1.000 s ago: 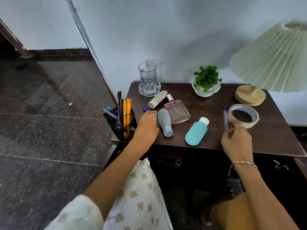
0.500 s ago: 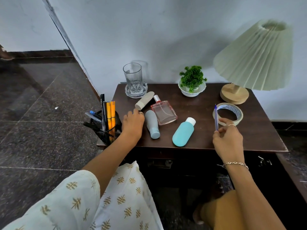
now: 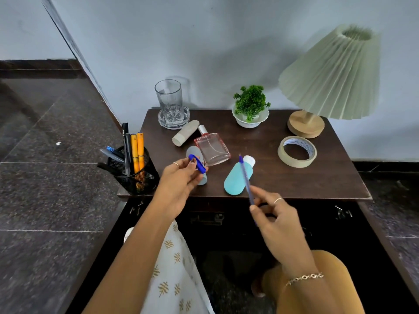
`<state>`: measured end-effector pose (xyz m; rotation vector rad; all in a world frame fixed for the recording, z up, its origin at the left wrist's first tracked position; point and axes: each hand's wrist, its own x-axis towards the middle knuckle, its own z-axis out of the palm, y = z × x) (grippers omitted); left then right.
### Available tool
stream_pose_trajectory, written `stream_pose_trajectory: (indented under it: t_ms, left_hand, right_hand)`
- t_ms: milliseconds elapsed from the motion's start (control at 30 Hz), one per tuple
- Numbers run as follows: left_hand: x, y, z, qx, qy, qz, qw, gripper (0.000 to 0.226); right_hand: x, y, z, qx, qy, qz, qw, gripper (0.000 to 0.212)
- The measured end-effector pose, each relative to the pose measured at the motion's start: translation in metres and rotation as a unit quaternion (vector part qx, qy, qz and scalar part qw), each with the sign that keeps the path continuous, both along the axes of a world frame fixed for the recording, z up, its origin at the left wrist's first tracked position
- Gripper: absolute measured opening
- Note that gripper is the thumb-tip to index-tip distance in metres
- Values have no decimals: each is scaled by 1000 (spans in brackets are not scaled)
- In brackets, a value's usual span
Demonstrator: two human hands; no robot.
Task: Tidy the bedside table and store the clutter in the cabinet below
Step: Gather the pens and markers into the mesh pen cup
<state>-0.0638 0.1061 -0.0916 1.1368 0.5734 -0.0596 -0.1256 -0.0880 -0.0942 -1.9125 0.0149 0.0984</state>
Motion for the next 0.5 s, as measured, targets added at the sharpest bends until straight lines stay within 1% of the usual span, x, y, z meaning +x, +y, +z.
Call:
stream_pose_trajectory:
  t_ms: [67, 167, 300, 500]
  left_hand:
    - [-1, 2, 3, -82, -13, 11, 996, 12]
    - [-1, 3, 5, -127, -27, 12, 991, 15]
    - [-2, 2, 3, -132, -35, -1, 991, 14]
    - [-6, -4, 3, -112, -32, -39, 992, 19]
  right_hand:
    - [-7, 3, 0, -9, 5, 44, 999, 40]
    - [-12, 6, 1, -28, 4, 82, 996, 40]
    - [-9, 11, 1, -80, 0, 96, 992, 41]
    - [-8, 15, -1, -98, -4, 97, 990, 40]
